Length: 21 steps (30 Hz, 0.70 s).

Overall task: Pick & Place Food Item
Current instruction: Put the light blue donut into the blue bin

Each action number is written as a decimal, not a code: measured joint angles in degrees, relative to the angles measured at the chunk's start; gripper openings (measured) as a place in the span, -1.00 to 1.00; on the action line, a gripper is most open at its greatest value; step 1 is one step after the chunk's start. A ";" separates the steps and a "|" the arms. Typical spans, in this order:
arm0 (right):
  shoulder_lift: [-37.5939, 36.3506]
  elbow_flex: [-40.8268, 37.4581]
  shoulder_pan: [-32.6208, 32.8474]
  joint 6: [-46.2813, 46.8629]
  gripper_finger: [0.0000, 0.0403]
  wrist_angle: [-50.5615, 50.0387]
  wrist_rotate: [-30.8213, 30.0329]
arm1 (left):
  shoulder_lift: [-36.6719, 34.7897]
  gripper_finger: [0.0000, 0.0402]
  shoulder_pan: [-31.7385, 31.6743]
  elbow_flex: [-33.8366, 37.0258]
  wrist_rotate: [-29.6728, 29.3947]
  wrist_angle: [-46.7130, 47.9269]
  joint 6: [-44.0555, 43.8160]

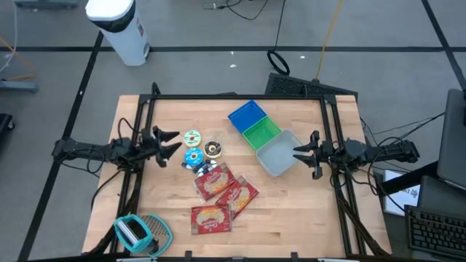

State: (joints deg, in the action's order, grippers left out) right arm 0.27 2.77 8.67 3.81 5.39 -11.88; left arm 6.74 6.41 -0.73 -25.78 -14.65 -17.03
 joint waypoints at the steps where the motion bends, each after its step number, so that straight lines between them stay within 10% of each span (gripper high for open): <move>1: 0.00 0.00 0.00 0.02 -0.45 0.00 0.00 | 0.00 0.40 -0.01 0.00 -0.56 -0.25 -1.22; 10: 0.00 0.02 0.00 0.00 -0.45 0.00 0.00 | 0.00 0.40 -0.05 -0.02 -14.85 0.92 -2.96; 21: 0.01 0.00 0.00 -19.94 -0.45 0.02 -0.01 | 8.71 0.40 -7.03 -5.60 -5.24 20.88 -15.54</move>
State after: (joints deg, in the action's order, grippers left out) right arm 0.29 2.76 8.67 -16.13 5.41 -11.89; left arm 15.45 -0.62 -6.33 -31.02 6.24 -32.57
